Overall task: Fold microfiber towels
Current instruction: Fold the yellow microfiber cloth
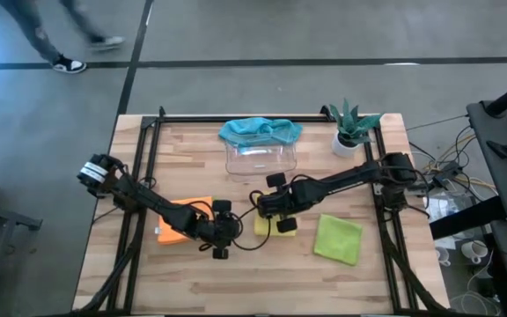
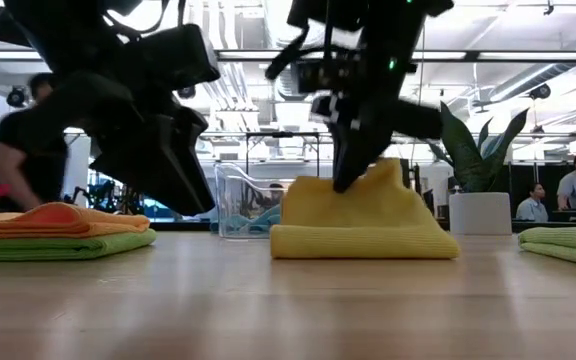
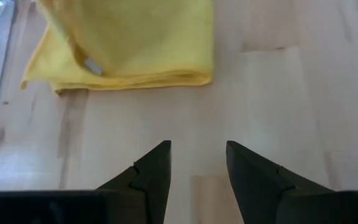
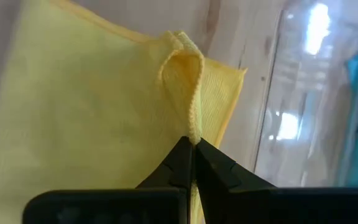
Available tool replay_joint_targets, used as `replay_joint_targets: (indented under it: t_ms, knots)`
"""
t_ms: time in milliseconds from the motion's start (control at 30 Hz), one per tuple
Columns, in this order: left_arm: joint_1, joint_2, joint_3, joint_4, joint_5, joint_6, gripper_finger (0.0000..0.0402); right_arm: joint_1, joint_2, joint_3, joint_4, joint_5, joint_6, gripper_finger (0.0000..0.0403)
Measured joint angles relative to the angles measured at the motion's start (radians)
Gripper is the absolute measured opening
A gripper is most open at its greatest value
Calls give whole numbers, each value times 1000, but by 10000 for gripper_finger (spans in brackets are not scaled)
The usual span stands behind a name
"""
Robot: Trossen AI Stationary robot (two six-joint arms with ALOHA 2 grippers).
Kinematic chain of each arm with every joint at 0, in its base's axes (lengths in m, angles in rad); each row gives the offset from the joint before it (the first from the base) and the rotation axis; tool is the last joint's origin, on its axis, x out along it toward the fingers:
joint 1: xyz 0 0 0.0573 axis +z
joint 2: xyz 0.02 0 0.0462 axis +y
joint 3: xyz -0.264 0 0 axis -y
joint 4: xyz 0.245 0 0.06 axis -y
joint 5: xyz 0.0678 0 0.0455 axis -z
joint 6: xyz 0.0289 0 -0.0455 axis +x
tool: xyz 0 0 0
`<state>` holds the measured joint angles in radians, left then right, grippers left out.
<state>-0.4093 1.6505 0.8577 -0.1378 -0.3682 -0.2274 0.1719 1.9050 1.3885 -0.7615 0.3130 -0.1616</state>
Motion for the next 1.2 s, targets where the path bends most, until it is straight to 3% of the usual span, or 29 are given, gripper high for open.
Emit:
replay_joint_targets:
  t_ms: [267,633,1200]
  knots:
    - [15,0,-2,0,-3,0,139,0,-75,42,-52,-27,-5,9]
    - [17,2,-16,-1,0,-1,139,-105,-20,-23,68,-23,-31,9]
    - [17,2,-35,36,0,-2,139,-191,-6,-130,257,72,-57,13]
